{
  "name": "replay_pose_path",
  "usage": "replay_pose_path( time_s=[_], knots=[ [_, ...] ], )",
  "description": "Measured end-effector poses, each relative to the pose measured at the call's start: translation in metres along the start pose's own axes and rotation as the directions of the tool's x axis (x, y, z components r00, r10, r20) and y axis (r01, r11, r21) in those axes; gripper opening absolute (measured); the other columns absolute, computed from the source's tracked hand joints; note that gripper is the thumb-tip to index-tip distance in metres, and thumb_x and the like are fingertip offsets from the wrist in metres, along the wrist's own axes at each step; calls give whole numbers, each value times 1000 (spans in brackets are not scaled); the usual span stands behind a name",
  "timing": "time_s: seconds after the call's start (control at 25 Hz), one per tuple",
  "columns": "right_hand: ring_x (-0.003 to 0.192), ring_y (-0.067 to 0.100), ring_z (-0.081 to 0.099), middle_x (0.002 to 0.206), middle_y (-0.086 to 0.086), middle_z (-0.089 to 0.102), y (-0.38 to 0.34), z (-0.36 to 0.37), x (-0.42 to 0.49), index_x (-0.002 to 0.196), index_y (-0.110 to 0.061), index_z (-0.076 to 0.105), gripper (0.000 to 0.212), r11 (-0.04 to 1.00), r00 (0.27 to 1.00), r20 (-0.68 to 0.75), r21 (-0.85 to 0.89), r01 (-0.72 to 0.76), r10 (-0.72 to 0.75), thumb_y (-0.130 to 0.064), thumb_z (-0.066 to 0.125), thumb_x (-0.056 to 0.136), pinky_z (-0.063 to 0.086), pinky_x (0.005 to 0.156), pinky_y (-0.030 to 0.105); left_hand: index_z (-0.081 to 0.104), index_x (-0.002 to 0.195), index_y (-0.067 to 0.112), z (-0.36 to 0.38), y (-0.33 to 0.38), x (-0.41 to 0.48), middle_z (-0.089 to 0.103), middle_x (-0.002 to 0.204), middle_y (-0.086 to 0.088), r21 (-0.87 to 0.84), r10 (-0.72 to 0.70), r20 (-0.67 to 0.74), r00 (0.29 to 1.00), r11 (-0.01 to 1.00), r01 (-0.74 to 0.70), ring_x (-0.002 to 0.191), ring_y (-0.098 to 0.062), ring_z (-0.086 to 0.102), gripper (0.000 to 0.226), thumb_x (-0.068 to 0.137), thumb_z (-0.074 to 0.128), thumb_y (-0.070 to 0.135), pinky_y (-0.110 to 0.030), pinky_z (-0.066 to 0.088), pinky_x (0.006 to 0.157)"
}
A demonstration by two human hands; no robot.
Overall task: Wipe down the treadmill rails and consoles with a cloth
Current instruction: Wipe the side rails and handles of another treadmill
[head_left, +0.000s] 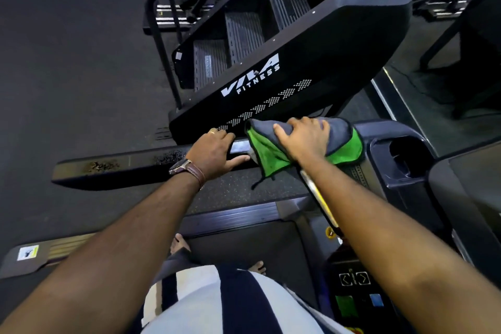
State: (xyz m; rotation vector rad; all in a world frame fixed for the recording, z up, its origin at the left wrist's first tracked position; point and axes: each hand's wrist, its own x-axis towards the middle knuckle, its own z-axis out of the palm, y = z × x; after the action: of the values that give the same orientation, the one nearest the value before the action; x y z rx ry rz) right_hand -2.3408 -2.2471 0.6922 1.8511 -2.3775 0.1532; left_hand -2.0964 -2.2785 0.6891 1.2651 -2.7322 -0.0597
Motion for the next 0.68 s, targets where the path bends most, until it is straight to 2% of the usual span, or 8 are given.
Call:
replay_pose_path(
  time_s=[0.08, 0.16, 0.2, 0.28, 0.36, 0.44, 0.52, 0.68],
  knots=[
    [103, 28, 59, 110, 2, 65, -8, 5, -14, 115, -30, 66, 56, 968, 969, -77, 74, 241, -236, -70, 35, 91, 38, 92, 43, 59, 107, 9, -1, -2, -2, 62, 90, -10, 1, 5, 4, 1000, 1000, -5, 82, -29, 54, 69, 81, 35, 68, -39, 46, 69],
    [109, 25, 57, 119, -1, 62, 20, -4, -15, 131, -35, 56, 61, 857, 869, 4, 167, 488, -496, -75, 32, 91, 40, 92, 41, 56, 116, 10, -1, -8, -9, 62, 96, -10, 25, 12, 12, 1000, 1000, -13, 85, -29, 55, 69, 83, 36, 66, -39, 46, 70],
    [109, 24, 58, 116, -2, 63, 32, -11, -8, 131, -36, 53, 65, 854, 856, 79, 161, 495, -511, -79, 28, 89, 42, 91, 41, 53, 122, 10, 0, -11, -13, 61, 99, -9, 51, 19, 10, 1000, 999, -19, 87, -29, 55, 70, 85, 36, 67, -39, 46, 71],
    [107, 28, 61, 109, 1, 68, 29, -17, 15, 119, -36, 58, 68, 953, 923, 239, 102, 285, -301, -83, 21, 86, 43, 90, 42, 48, 129, 11, 0, -17, -20, 60, 103, -9, 82, 22, 5, 1000, 996, -22, 89, -29, 55, 71, 88, 37, 67, -40, 46, 71],
    [110, 30, 62, 113, 6, 69, -5, -21, 33, 115, -35, 64, 67, 992, 908, 400, 34, 121, -125, -79, 22, 88, 40, 94, 46, 47, 130, 12, -1, -17, -24, 59, 103, -9, 99, 15, 9, 1000, 995, -16, 89, -30, 55, 68, 88, 38, 66, -40, 45, 70],
    [111, 31, 62, 117, 7, 69, -27, -24, 29, 117, -39, 62, 58, 964, 860, 438, 62, 260, -260, -72, 24, 91, 41, 93, 45, 48, 129, 13, -2, -19, -27, 58, 101, -8, 107, -6, 18, 1000, 994, 4, 91, -31, 55, 68, 86, 38, 65, -40, 44, 70],
    [104, 29, 62, 108, 1, 69, -21, -38, 23, 101, -43, 58, 53, 922, 808, 443, 178, 344, -387, -80, 22, 88, 43, 83, 41, 51, 124, 14, -5, -29, -33, 58, 99, -7, 119, -50, 34, 998, 992, 45, 90, -29, 55, 70, 83, 35, 69, -39, 44, 69],
    [107, 26, 59, 116, 1, 62, -11, -41, 66, 117, -27, 66, 66, 980, 612, 766, 180, 85, -194, -78, 35, 88, 46, 93, 38, 52, 109, 16, -11, -47, -42, 58, 93, -6, 146, -69, 56, 996, 987, 60, 85, -27, 56, 71, 81, 33, 78, -37, 44, 67]
  ],
)
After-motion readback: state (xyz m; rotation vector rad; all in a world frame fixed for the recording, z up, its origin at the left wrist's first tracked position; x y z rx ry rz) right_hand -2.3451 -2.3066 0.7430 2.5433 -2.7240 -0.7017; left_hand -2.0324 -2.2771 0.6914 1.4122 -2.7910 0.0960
